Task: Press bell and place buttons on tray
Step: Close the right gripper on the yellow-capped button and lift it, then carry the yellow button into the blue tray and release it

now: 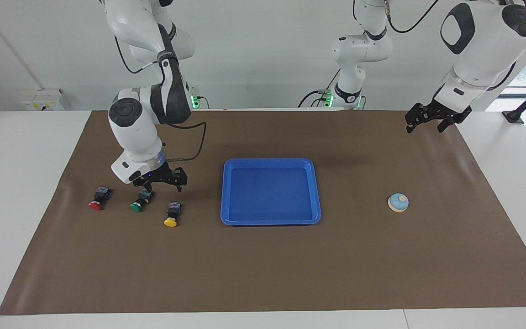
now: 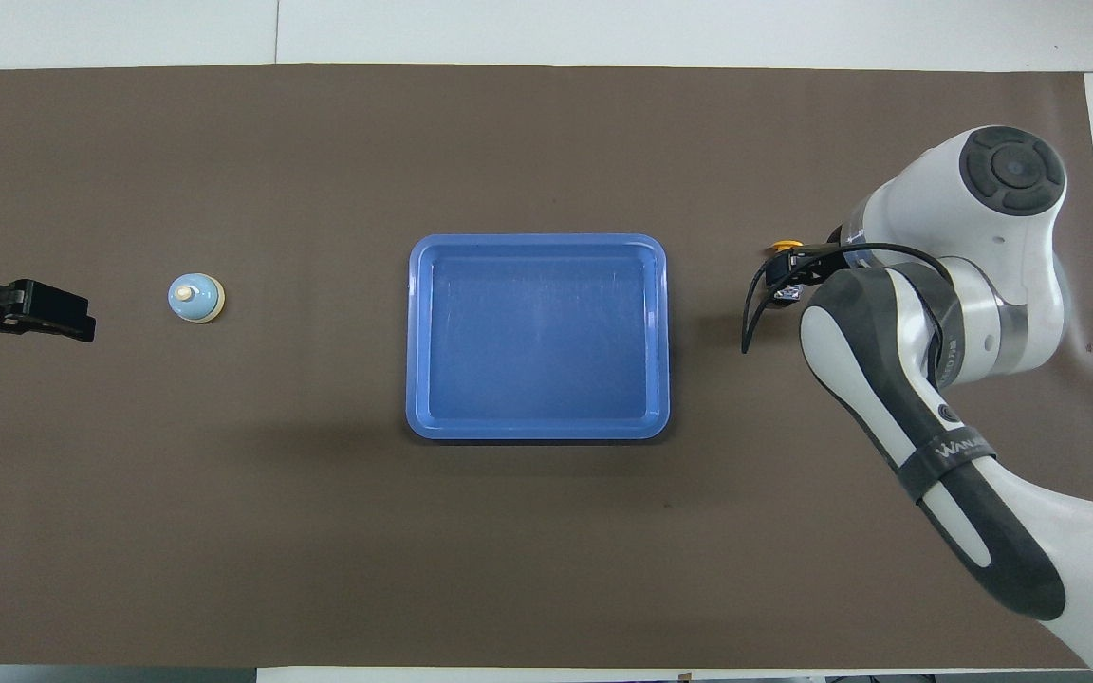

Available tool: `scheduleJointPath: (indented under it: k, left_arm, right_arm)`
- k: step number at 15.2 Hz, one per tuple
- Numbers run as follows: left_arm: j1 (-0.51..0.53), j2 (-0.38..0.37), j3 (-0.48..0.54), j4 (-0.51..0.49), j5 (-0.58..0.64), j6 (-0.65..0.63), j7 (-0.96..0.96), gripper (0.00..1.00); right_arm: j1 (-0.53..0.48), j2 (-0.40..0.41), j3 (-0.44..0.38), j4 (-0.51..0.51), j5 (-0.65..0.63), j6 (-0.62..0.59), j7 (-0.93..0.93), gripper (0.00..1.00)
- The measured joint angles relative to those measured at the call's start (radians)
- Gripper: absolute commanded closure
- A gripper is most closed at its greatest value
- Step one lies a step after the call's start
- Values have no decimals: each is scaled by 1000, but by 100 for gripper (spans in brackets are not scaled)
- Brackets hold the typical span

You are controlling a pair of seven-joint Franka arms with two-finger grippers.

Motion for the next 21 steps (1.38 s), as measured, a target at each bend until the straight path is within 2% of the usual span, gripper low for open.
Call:
scheduleJointPath:
  k: [5,9,10,12,13,15,16,21]
  left_arm:
    - [3,0,14,0,0,0,0,0]
    - [3,0,14,0,0,0,0,0]
    - [3,0,14,0,0,0,0,0]
    - [3,0,14,0,0,0,0,0]
    - [3,0,14,0,0,0,0,0]
    - [3,0,14,0,0,0,0,0]
    - [3,0,14,0,0,0,0,0]
    - [3,0,14,0,0,0,0,0]
  right_arm:
    - [0,104,-2,-3,0,113,51,0]
    - [0,130,-4,-9,0,130,69,0]
    - [0,131,-4,-15,0,135,70,3]
    - [0,132,-4,-30,0,145,70,18]
    - [0,132,-4,-37,0,148,70,37]
    - [0,132,-4,-42,0,150,70,91]
    - [0,130,-3,-41,0,151,70,100]
    - [2,125,-3,-40,0,152,70,100]
